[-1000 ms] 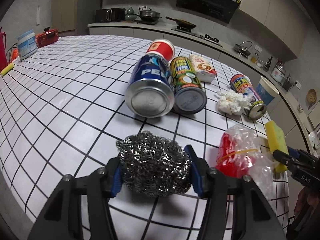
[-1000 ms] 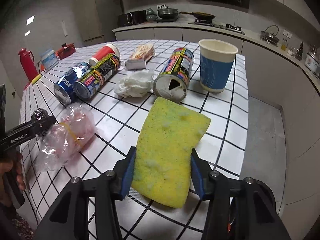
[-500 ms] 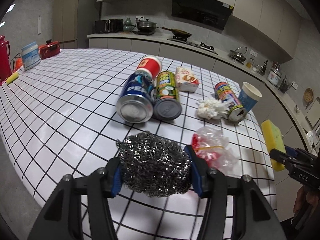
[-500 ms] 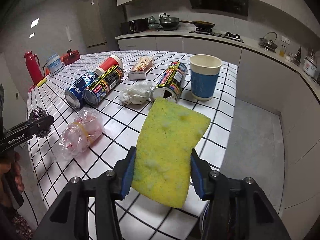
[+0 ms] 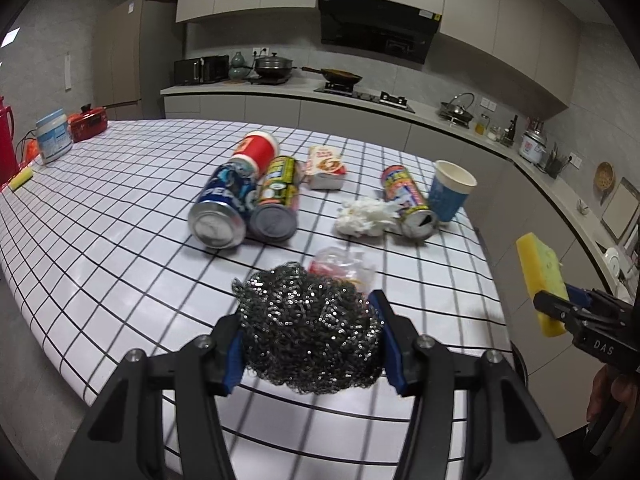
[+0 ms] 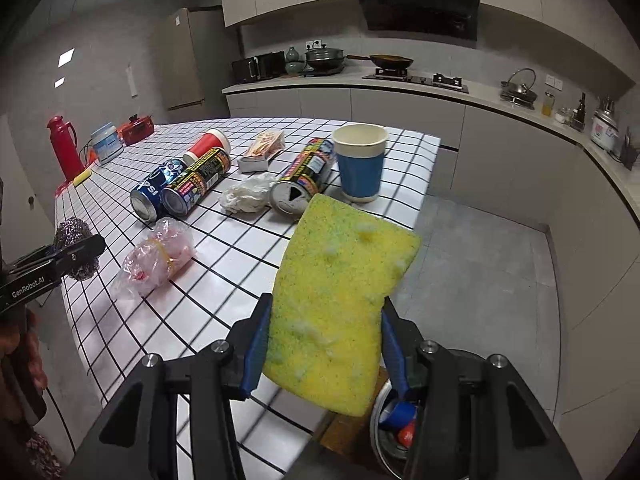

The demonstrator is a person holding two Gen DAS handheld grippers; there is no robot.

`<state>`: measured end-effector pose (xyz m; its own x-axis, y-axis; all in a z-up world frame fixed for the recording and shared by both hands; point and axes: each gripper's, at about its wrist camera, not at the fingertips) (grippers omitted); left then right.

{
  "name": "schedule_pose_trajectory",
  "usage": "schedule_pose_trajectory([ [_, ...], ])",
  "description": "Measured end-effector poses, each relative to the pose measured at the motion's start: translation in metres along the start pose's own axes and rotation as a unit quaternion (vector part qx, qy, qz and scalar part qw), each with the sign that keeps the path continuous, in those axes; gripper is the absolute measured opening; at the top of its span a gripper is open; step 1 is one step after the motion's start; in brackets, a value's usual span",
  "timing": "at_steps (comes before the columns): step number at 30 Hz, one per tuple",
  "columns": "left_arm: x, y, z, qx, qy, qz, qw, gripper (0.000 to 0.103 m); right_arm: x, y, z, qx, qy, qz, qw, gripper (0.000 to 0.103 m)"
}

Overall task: Collect trash
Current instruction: 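Carry the steel wool and yellow sponge over the bin and release both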

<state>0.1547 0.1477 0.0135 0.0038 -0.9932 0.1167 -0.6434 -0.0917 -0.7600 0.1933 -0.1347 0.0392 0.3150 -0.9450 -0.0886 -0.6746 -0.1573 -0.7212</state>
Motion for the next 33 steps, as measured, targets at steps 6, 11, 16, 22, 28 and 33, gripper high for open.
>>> schedule_pose_trajectory([
  [6, 0.034, 0.004, -0.005, 0.003, 0.014, 0.013, 0.9998, 0.056, 0.025, 0.013, -0.018, 0.001, 0.012, 0.011, 1.0, 0.052],
  [11, 0.062, 0.009, -0.004, 0.001, 0.028, 0.022, 0.9993, 0.056, 0.05, 0.024, -0.031, 0.0, 0.022, 0.02, 1.0, 0.052],
  [16, 0.094, 0.013, 0.0, -0.002, 0.044, 0.035, 0.9984, 0.056, 0.074, 0.037, -0.041, -0.004, 0.033, 0.03, 0.999, 0.052],
  [22, 0.137, 0.018, 0.01, -0.012, 0.069, 0.053, 0.9961, 0.056, 0.108, 0.053, -0.048, -0.015, 0.045, 0.041, 0.998, 0.052],
  [28, 0.18, 0.026, 0.02, -0.024, 0.094, 0.071, 0.9928, 0.056, 0.142, 0.069, -0.052, -0.028, 0.055, 0.053, 0.997, 0.052],
  [33, 0.214, 0.033, 0.028, -0.035, 0.112, 0.087, 0.9893, 0.056, 0.17, 0.086, -0.054, -0.038, 0.064, 0.065, 0.995, 0.052],
])
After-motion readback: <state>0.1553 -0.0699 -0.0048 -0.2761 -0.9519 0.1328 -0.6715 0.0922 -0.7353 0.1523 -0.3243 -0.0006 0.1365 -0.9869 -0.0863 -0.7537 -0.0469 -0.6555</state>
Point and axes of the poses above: each gripper's, at about its wrist camera, not at the fingertips, and z roughly the way its jaws point, x to its right, y to its underside, and after that the axes turned 1 degree about z, right-handed
